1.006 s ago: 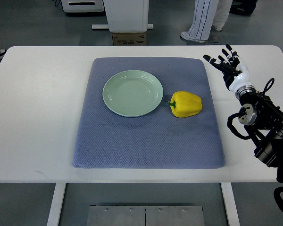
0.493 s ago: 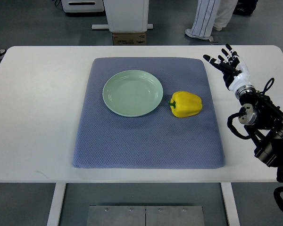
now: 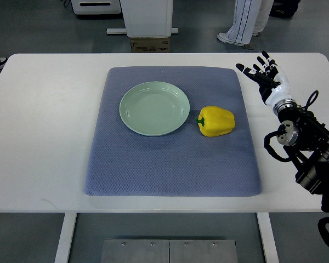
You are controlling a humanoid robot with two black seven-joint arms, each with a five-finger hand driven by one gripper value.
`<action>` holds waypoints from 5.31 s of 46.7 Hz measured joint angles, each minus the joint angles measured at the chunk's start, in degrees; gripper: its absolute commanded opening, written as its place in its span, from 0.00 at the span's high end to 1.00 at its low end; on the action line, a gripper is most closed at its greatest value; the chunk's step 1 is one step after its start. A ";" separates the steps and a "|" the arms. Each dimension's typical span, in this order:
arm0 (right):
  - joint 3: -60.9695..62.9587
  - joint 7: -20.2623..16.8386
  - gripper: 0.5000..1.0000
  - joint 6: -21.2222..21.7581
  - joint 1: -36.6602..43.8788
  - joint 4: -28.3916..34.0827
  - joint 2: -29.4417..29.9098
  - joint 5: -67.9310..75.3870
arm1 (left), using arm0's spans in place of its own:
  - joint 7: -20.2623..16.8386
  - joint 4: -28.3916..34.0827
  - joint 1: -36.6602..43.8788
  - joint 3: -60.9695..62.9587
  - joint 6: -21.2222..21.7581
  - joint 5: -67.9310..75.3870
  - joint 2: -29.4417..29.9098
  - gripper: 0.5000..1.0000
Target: Place yellow pepper on plate with right hand
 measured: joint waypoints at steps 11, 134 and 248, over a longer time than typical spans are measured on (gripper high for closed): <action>0.00 0.05 0.00 0.00 -0.10 0.00 -0.12 0.00 | 0.00 0.04 0.00 0.02 -0.05 0.00 0.00 0.00; -56.85 16.67 0.05 9.94 17.65 14.27 -21.33 -25.31 | 0.00 0.04 0.00 0.01 -0.05 0.00 0.00 0.00; -54.40 2.18 1.00 5.08 24.57 5.69 -0.13 -24.09 | 0.01 0.05 0.00 0.01 -0.05 0.00 0.00 0.00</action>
